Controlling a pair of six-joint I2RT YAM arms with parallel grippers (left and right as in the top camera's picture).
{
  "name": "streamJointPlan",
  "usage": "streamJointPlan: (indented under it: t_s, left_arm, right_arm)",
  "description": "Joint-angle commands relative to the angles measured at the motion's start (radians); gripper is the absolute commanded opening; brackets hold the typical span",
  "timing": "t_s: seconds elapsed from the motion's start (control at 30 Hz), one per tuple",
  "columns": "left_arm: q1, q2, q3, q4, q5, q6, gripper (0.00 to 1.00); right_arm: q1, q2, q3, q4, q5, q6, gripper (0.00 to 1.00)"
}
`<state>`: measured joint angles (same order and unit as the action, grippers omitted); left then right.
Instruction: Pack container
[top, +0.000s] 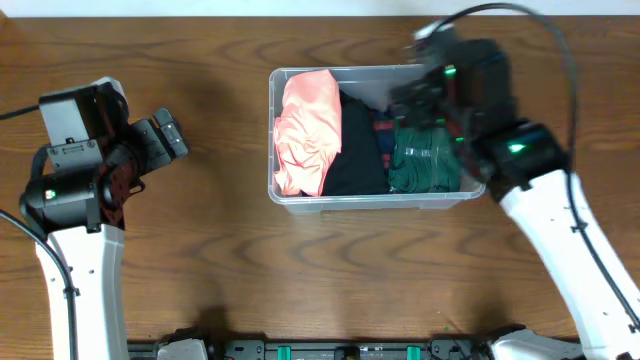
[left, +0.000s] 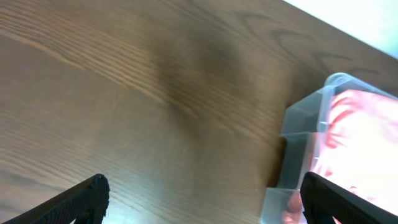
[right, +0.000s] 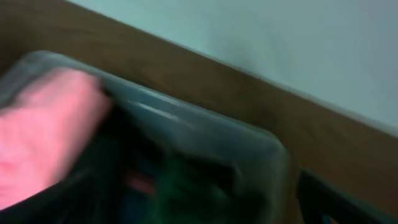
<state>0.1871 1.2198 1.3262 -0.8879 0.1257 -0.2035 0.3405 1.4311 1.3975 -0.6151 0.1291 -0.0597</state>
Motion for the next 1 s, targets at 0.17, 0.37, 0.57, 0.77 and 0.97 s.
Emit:
streamJointPlan:
  t_s: [0.17,0.37,0.57,0.77,0.97]
  left_arm:
    - [0.018,0.003,0.001,-0.066,-0.04,0.097,0.98]
    - [0.017,-0.208,-0.099,-0.043,-0.039,0.122,0.98]
    - [0.016,-0.61,-0.369,0.067,-0.022,0.147,0.98]
    - [0.016,-0.864,-0.468,0.018,-0.022,0.147,0.98]
    - [0.016,-0.928,-0.468,-0.121,-0.022,0.147,0.98]
  right_arm:
    - [-0.193,0.0,-0.012,-0.205,-0.036,0.181,0.93]
    - [-0.195,-0.191,-0.129,-0.222,-0.024,0.201,0.95]
    - [-0.173,-0.627,-0.494,-0.093,0.003,0.278,0.99]
    - [-0.173,-0.98,-0.714,-0.115,0.002,0.288,0.99]
    - [-0.173,-1.124,-0.745,-0.422,0.002,0.288,0.99]
